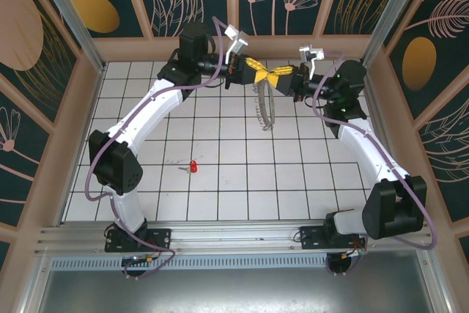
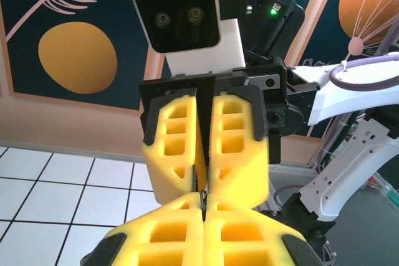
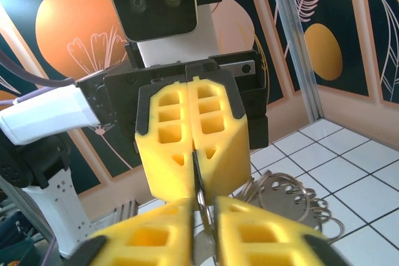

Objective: Put the keys on the keyring

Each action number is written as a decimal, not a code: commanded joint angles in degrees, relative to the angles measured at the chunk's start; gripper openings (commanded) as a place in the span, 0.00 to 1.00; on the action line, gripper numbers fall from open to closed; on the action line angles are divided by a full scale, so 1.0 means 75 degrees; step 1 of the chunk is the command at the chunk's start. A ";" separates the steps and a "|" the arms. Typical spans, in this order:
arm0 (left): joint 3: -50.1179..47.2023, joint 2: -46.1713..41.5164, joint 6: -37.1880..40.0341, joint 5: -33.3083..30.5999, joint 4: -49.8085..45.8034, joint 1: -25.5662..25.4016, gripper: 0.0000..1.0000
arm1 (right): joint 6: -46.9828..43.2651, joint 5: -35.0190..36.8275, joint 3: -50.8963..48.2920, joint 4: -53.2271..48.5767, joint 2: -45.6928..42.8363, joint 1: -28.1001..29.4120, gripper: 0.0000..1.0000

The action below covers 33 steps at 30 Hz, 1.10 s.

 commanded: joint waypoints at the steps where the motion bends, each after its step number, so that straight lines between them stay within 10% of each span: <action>1: -0.0048 -0.0038 -0.0130 0.0212 0.0492 -0.0024 0.00 | -0.0008 0.0005 0.0236 0.0319 0.0079 0.0058 0.04; 6: -0.0157 -0.0106 -0.0432 -0.0100 0.0842 -0.0030 0.01 | -0.0196 0.0003 0.0212 0.0163 0.0057 0.0050 0.00; 14: -0.1677 -0.0975 -0.1583 -0.1606 0.2870 0.0219 0.37 | -0.0141 0.0110 0.0075 0.0394 -0.0059 -0.0130 0.00; 33: -0.3170 -0.0393 -0.6443 -0.0938 0.9057 0.0231 0.32 | 0.0665 0.0465 -0.0089 0.1703 -0.0027 -0.0055 0.00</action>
